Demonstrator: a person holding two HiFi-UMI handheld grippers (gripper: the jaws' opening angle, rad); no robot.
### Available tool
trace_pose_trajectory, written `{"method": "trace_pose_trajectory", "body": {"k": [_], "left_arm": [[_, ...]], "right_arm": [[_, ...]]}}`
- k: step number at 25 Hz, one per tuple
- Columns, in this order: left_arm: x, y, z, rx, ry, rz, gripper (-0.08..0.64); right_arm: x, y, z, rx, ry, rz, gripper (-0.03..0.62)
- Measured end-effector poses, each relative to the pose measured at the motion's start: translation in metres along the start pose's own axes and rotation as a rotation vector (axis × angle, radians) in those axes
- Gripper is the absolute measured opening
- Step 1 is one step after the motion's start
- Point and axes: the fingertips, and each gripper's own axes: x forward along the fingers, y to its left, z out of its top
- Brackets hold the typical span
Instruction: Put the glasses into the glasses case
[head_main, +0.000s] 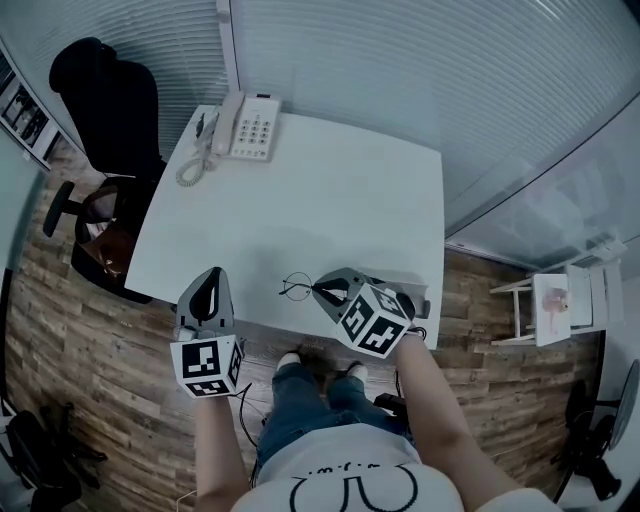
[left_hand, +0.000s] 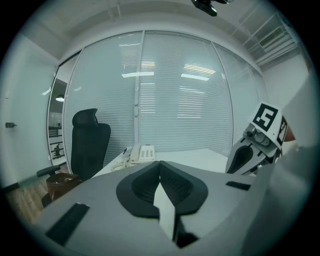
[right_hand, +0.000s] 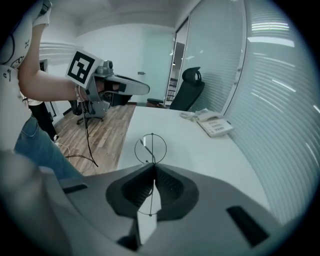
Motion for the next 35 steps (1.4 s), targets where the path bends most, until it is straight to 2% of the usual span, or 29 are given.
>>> {"method": "trace_pose_trajectory", "body": {"k": [4,7,20,26,31,35], "left_arm": [[-0.004,-0.014,0.014,0.016,-0.032,-0.002,0.017],[-0.009,-0.031,0.02,0.022,-0.046,-0.009,0.017],[0.001,-0.124,0.02,0.014,-0.069,-0.046,0.017],[0.001,-0.148,0.012,0.017,-0.046,-0.029,0.017],[-0.002,-0.147,0.003,0.023,-0.016,0.005,0.017],[-0.007,-0.141,-0.004,0.021,0.009,0.032,0.017]], "right_arm": [[-0.031,-0.005,0.004,-0.018,-0.033,-0.049,0.018],[-0.053,-0.005,-0.007,-0.022,-0.034,-0.081,0.018],[-0.136,-0.028,-0.122,0.018,0.051,-0.172,0.018],[-0.139,-0.032,-0.161,-0.003,0.09,-0.139,0.018],[-0.112,-0.027,-0.178,-0.046,0.127,-0.083,0.019],[-0.088,-0.024,-0.196,-0.112,0.197,-0.066,0.02]]}}
